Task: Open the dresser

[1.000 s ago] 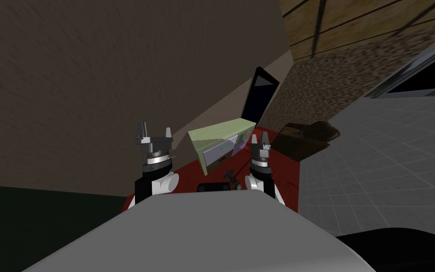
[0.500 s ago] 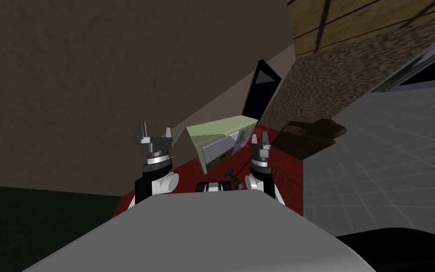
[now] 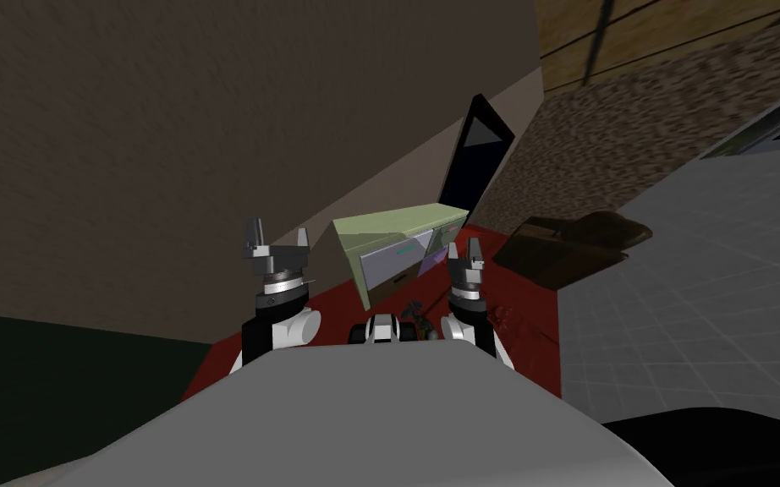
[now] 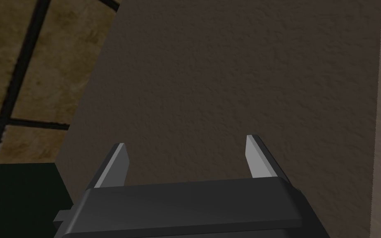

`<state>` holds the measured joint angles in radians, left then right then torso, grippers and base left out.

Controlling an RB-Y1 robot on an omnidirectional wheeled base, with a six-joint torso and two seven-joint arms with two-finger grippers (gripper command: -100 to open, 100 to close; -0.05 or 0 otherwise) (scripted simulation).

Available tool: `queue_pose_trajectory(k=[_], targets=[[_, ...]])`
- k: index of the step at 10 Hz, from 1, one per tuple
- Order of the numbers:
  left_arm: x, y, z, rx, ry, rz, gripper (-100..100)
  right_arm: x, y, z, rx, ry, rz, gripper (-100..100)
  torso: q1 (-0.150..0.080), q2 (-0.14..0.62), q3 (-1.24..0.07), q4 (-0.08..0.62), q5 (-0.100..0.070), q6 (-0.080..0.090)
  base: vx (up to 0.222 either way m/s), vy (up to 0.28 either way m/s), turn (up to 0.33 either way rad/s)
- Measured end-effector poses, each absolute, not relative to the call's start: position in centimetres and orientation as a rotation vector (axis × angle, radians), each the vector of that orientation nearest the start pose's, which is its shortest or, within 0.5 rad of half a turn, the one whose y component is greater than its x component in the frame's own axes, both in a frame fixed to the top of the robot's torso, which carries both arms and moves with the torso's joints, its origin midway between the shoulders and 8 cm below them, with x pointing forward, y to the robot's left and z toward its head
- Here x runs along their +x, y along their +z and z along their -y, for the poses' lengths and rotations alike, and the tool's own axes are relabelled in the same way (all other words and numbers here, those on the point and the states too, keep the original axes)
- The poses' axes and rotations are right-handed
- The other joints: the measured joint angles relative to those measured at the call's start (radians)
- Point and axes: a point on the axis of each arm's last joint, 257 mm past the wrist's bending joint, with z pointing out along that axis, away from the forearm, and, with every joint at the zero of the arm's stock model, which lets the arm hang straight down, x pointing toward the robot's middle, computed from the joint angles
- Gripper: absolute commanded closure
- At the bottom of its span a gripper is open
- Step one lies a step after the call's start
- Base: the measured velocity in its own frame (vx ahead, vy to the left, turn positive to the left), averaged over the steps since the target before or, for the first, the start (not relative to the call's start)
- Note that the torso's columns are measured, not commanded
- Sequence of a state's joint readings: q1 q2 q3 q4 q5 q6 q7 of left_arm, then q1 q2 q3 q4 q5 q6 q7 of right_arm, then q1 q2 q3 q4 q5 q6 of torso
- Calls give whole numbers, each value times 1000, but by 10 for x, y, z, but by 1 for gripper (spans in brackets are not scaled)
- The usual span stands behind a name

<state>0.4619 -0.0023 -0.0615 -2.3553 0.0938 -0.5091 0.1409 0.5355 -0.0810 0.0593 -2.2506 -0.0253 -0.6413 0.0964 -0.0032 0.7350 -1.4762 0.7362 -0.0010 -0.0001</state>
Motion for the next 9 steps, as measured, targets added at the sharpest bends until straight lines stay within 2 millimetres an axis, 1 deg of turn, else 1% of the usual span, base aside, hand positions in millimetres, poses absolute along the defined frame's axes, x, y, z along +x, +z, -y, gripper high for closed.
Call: queue_pose_trajectory(k=[1,3,9], targets=[[328,70,-264,-673,-1597,-433,0,327,18,258,553,1336,-634,-100,1,1,-1,1,0,0,38,-126,180],[328,70,-264,-674,-1597,-433,0,329,8,261,602,1403,-633,-100,6,4,1,2,2,0,24,-78,81],[328,70,-264,-674,-1597,-433,0,334,-18,274,770,1579,-591,-100,4,2,0,1,1,0,13,-68,125]])
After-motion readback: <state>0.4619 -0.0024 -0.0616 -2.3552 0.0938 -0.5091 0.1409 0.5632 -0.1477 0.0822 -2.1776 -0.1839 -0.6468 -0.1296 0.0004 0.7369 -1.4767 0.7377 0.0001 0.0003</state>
